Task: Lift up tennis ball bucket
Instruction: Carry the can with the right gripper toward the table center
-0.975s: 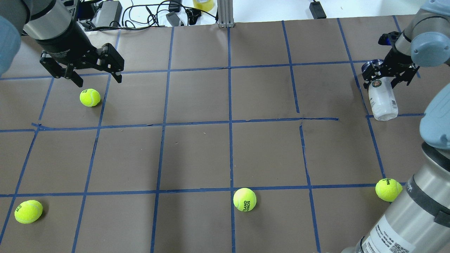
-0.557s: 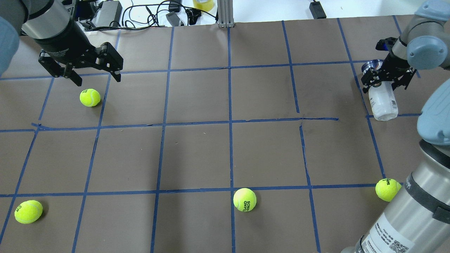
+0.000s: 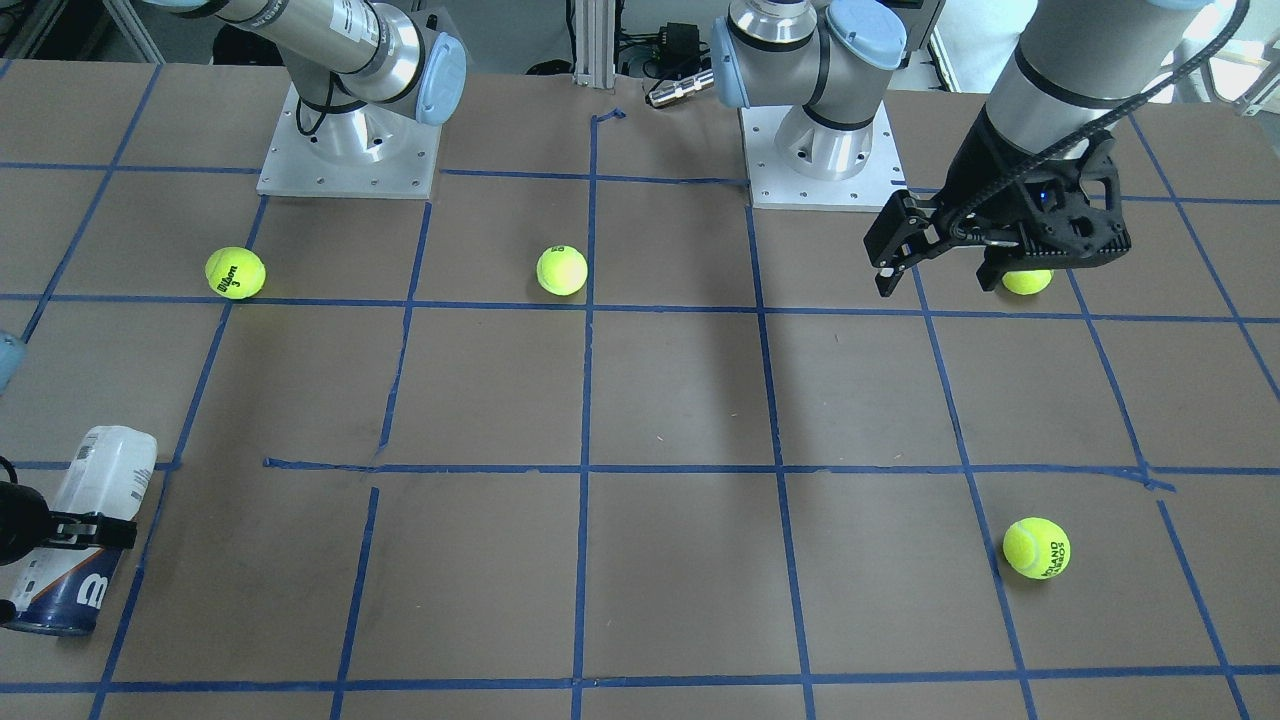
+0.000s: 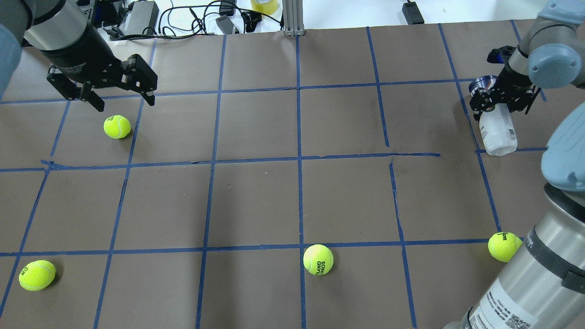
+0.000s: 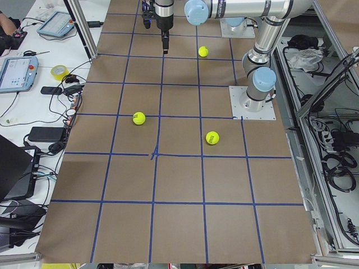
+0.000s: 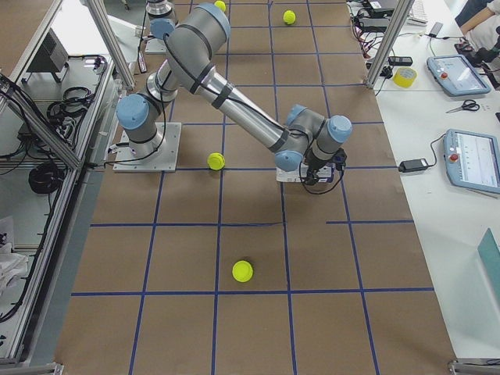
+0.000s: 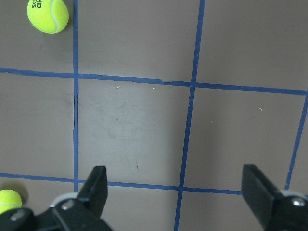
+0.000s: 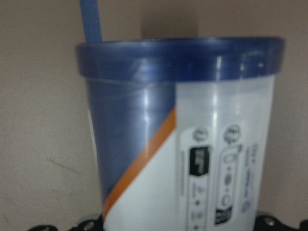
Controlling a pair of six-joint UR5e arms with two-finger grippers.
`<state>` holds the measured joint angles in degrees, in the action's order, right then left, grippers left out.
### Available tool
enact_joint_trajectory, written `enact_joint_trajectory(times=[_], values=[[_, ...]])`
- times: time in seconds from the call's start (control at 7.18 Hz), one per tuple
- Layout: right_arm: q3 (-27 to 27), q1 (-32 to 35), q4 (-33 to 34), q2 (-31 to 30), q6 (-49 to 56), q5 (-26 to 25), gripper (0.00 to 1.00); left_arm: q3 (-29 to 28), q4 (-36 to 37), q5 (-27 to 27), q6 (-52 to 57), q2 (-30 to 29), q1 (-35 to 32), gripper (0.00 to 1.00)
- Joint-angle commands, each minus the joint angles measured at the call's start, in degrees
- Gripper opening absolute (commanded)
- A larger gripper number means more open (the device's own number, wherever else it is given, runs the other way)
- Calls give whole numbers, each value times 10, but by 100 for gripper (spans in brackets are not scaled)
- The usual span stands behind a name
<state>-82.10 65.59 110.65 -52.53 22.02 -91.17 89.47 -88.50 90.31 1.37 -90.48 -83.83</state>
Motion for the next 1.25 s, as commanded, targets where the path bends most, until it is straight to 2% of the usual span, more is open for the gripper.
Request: enact_joint_trajectory(times=[0.0, 0.28, 0.42, 0.56, 0.84, 0.98, 1.11], values=[[4, 29, -32, -34, -3, 6, 63, 0, -4, 4, 9, 1, 1, 100], [4, 93, -65, -77, 1, 13, 63, 0, 1, 2, 8, 1, 5, 100], [4, 130, -66, -79, 3, 53, 64, 0, -1, 1, 8, 1, 13, 100], [10, 184, -65, -84, 13, 64, 64, -7, -3, 4, 10, 3, 18, 100], [10, 278, -57, -98, 32, 65, 64, -12, -4, 4, 34, 3, 39, 100], [10, 311, -54, -102, 76, 64, 64, -18, -6, 12, 36, 4, 51, 100], [5, 341, -22, -101, 139, 63, 64, -20, -6, 14, 46, 3, 62, 100]])
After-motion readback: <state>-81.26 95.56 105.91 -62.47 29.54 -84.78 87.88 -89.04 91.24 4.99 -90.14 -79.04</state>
